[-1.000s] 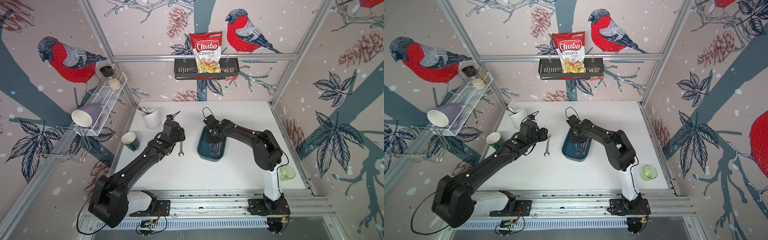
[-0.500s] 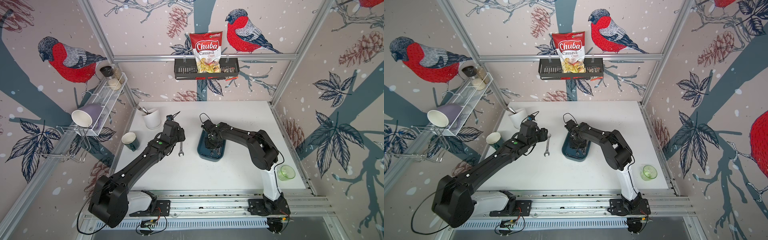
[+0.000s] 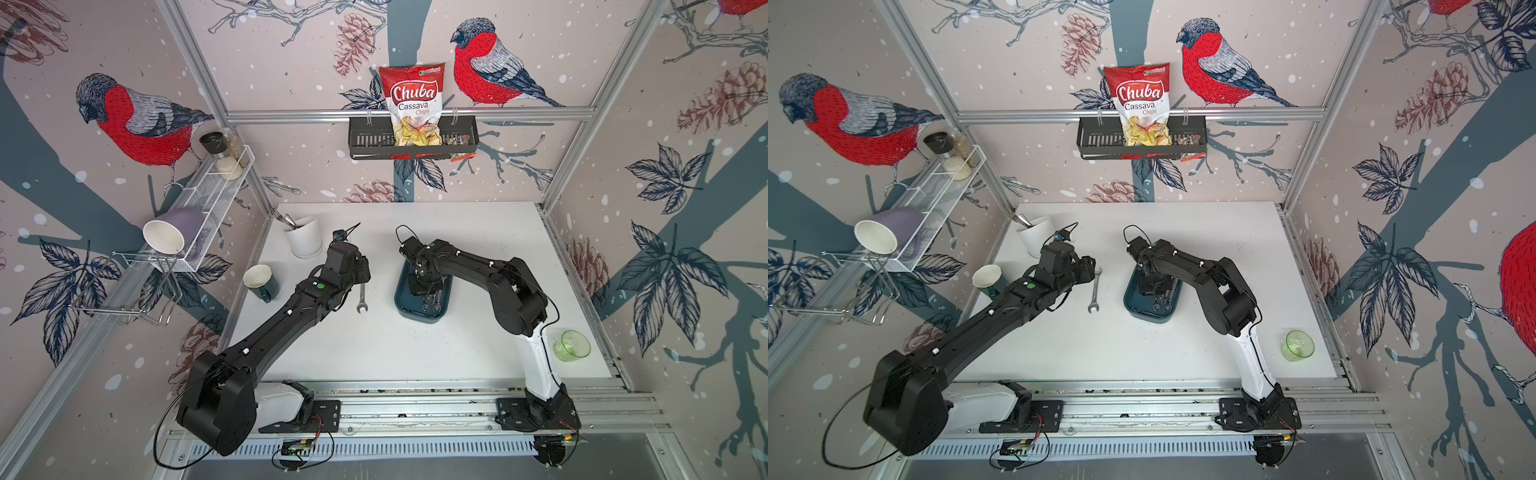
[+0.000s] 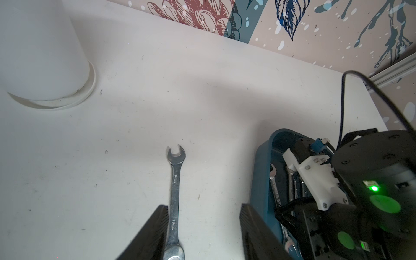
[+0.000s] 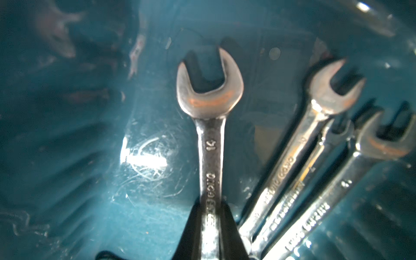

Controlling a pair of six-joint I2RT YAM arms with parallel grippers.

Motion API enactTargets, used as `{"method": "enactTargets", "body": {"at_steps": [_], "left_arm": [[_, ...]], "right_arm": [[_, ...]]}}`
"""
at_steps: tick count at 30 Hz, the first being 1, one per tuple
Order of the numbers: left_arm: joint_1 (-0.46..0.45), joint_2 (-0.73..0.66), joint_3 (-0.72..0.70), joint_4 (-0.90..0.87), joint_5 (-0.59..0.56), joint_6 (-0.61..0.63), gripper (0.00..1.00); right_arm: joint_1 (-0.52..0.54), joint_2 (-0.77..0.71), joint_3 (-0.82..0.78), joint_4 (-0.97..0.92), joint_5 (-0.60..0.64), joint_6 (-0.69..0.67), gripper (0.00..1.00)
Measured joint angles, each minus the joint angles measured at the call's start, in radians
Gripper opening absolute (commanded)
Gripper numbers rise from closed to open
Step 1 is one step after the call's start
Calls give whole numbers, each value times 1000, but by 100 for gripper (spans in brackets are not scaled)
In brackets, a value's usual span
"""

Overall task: Take out the wrench from the storage box
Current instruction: Pick up the wrench from the storage box, then place the wrench at the center of the board.

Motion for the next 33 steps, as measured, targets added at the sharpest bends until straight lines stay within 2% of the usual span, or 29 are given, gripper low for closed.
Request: {"method": "enactTargets", "body": {"at_steps": [22,33], "left_arm": [[0,1,1,-1,-2,0,56],[0,3,4,-2,-1,1,56]], "right_arm": [[-42,-92,64,-6,7,-27,10],[-136,-275,-43,-25,28,-52,10]]}}
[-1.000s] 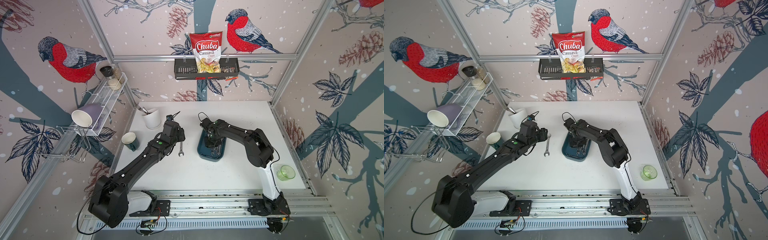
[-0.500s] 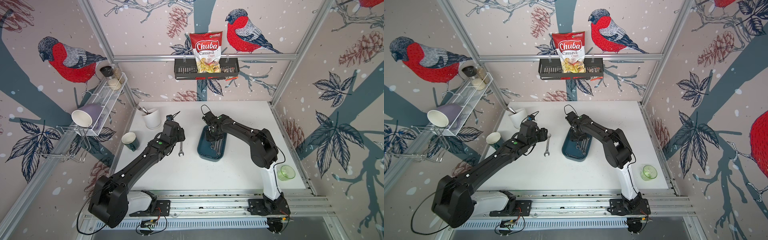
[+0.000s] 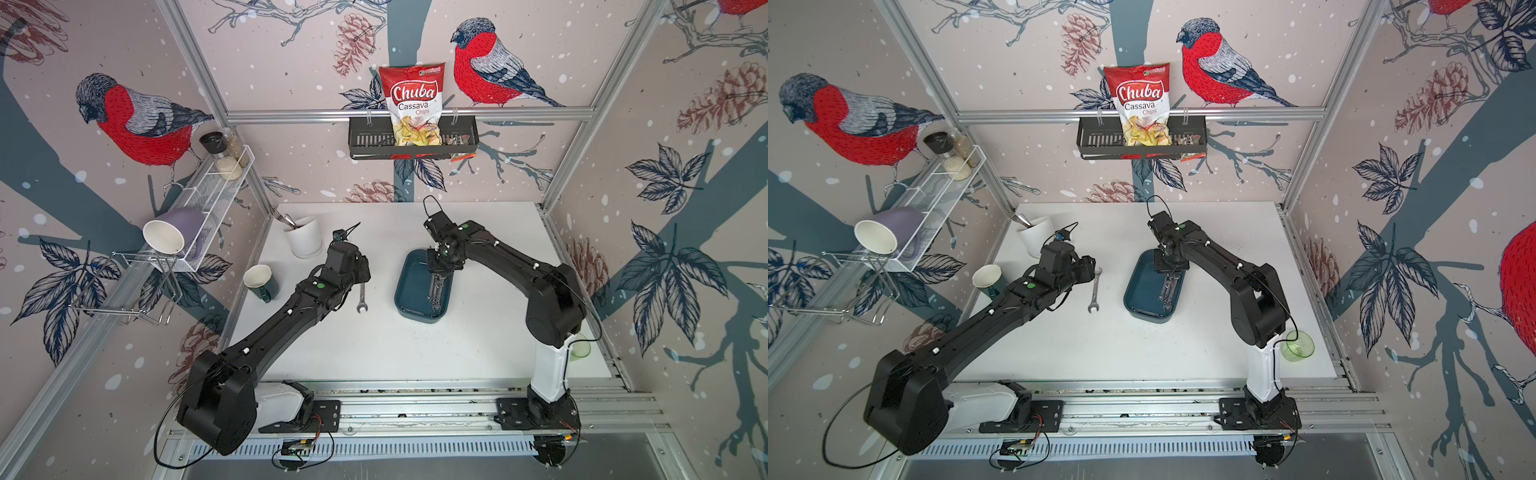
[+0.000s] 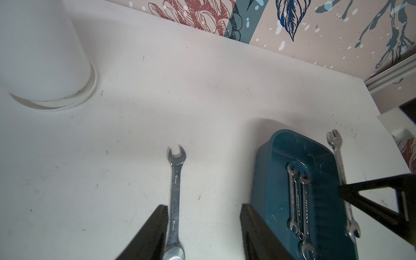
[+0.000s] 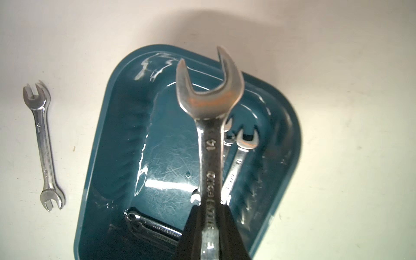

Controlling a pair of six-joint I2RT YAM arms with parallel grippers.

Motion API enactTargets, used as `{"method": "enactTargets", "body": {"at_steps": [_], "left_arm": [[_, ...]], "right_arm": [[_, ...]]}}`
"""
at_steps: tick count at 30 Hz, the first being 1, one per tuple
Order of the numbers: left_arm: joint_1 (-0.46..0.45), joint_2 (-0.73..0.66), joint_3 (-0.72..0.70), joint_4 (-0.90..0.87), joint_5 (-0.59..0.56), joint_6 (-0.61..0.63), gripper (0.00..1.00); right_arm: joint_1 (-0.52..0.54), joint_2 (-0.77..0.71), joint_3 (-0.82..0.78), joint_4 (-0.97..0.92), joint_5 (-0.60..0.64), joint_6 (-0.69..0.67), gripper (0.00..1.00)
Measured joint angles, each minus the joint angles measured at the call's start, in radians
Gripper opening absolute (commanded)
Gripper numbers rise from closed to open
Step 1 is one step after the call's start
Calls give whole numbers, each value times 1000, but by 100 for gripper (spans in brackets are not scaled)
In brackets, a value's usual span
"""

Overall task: Take out the wrench from the storage box
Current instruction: Place the wrench at the center of the board.

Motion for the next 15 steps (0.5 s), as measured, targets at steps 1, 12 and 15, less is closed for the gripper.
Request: {"method": "enactTargets", "body": {"at_steps": [1,12,15], "left_arm": [[0,0,1,-1,0,0,56],[0,6,5,-6,5,0,56],[0,11,11,-8,6,0,56]], "right_arm": [[-16,-23,-21,0,2,-1,10],[-227,-230,-383,86,-14,-56,10],[-268,-251,-467,125,-34,-78,10]]}}
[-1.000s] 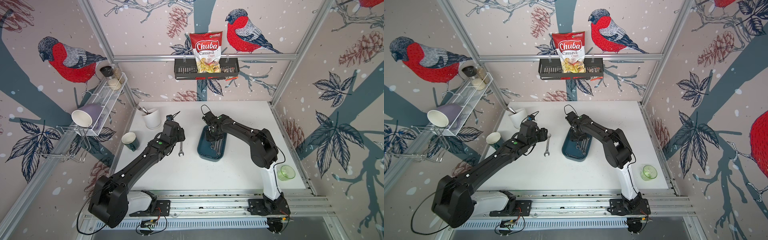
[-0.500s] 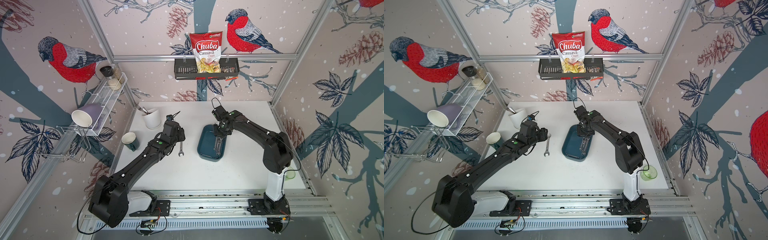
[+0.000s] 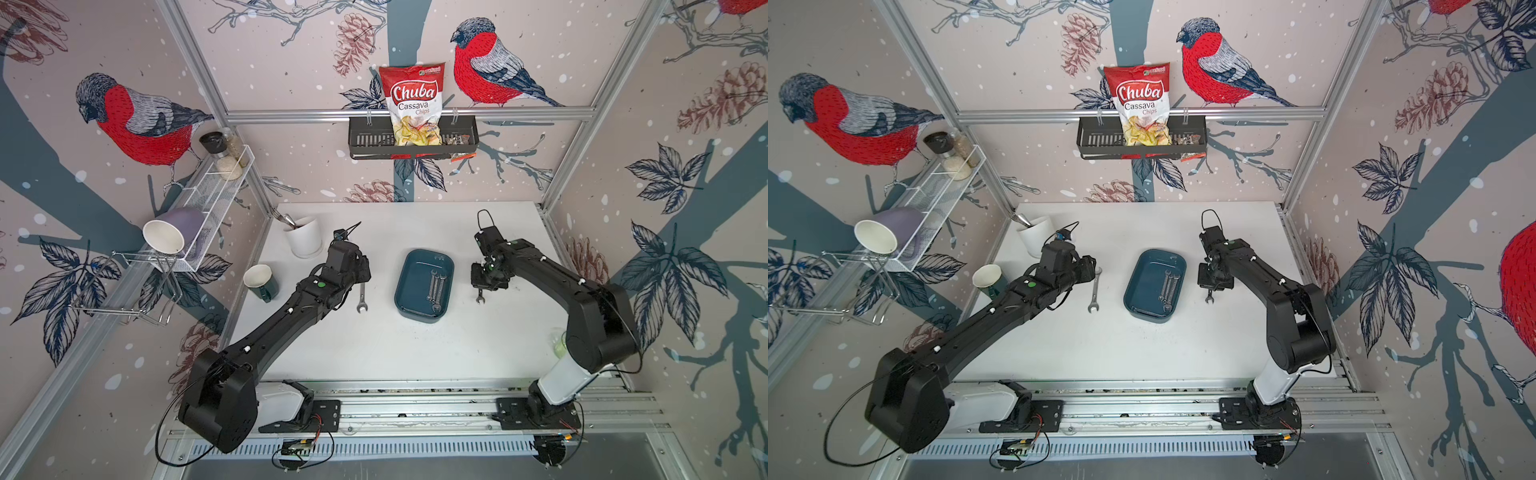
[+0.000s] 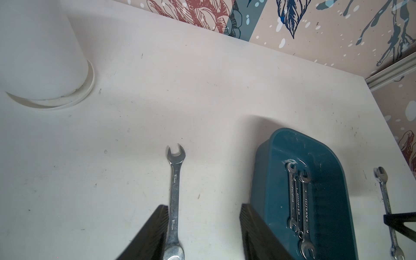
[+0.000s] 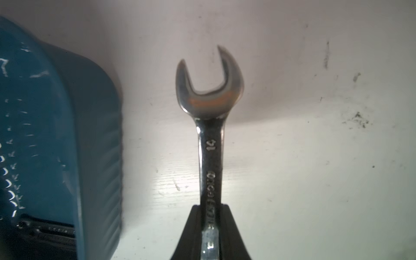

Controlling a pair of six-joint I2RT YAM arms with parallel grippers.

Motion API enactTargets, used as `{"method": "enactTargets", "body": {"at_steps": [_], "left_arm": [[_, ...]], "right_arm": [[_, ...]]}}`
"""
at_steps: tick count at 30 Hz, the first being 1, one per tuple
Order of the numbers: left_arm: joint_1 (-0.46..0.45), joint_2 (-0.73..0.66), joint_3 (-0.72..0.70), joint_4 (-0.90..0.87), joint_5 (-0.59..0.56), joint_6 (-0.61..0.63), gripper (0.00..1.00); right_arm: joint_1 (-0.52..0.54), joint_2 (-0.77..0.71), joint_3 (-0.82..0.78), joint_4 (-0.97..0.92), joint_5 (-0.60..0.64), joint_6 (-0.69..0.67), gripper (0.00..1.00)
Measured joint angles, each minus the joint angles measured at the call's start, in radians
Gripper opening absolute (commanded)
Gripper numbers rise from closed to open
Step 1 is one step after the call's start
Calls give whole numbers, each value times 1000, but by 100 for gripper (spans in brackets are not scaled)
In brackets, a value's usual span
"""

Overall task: Take out the wrench from the storage box
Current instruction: Place the wrench at the center of the board.

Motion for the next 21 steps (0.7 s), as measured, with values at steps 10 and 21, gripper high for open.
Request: {"method": "enactTargets", "body": {"at_steps": [10,21], "left_arm": [[-57,50,55,-11,0,-18,56],[-229,195,217,-69,-39,-21,55]], "right_arm": [[-33,49,-129,136,-67,-10,10],[-32,76,-155,194,-91,-22,23]]}}
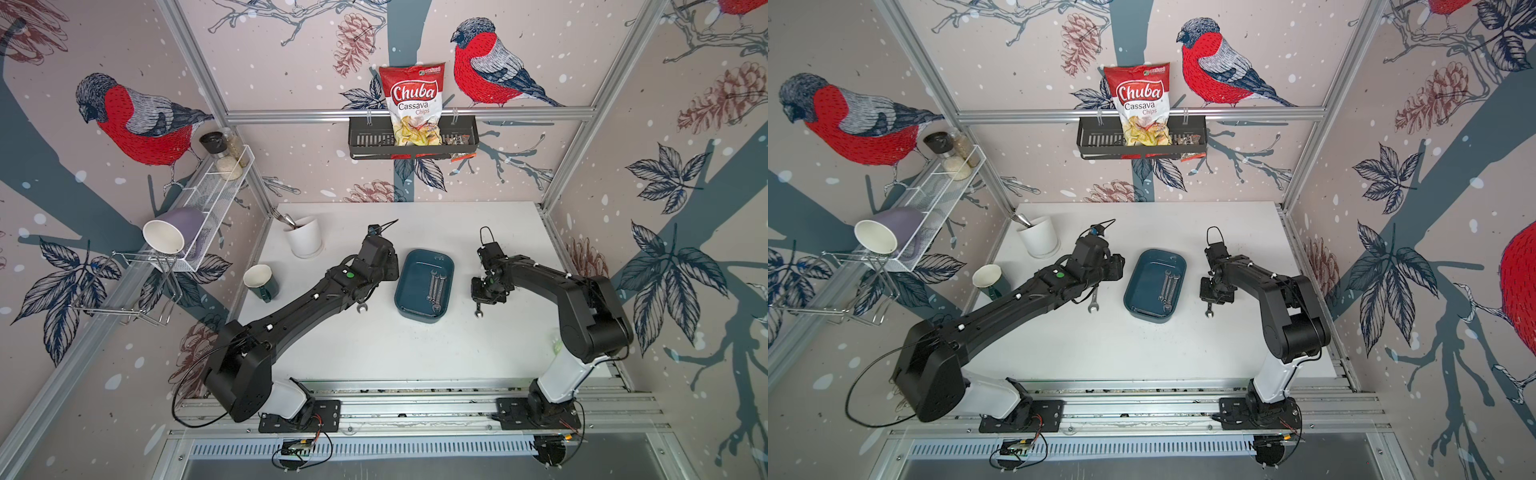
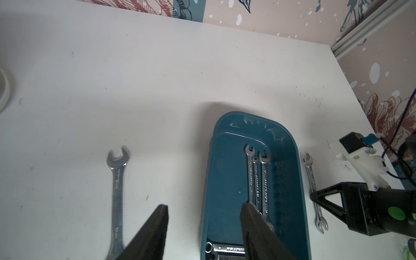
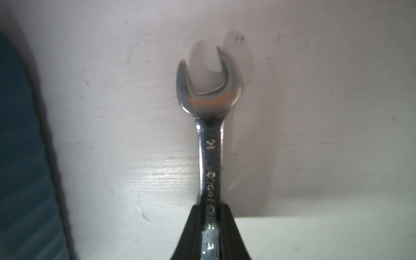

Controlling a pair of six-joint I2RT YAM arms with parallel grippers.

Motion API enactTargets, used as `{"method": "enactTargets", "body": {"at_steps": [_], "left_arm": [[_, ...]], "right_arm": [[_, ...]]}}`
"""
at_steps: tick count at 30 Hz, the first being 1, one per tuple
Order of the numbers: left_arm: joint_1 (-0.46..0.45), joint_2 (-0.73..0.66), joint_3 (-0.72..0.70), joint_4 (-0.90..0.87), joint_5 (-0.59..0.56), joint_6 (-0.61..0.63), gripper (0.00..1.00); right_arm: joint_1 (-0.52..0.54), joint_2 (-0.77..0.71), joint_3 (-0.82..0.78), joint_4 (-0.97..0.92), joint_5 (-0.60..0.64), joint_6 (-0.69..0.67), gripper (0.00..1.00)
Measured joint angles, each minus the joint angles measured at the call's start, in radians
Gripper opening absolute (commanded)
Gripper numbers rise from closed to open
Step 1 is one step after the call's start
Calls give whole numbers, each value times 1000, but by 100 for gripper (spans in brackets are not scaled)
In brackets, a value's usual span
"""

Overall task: Take out the wrench from the storage box
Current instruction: Place the wrench at the center of the board, then adjust the wrench in the storage box.

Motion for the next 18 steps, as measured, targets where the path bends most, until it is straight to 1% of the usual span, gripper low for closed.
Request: {"method": "enactTargets", "body": {"at_steps": [2,3,8,14,18], "left_arm": [[-44,54,56,-29,-16,3,52],[-63,80,83,-43,-21,4,52],[-126,204,204,-110,-44,26,47],[-166,343,330,-182,-46,57,47],[-181,441,407,-214,-43,78,47]], "right_arm": [[2,-6,-5,7,-4,2,35],[4,-9,-7,13,-10,2,39],[8,-53,-14,9,-15,6,48],[8,-172,0,-20,-8,21,51],[6,-250,0,-46,0,22,51]]}}
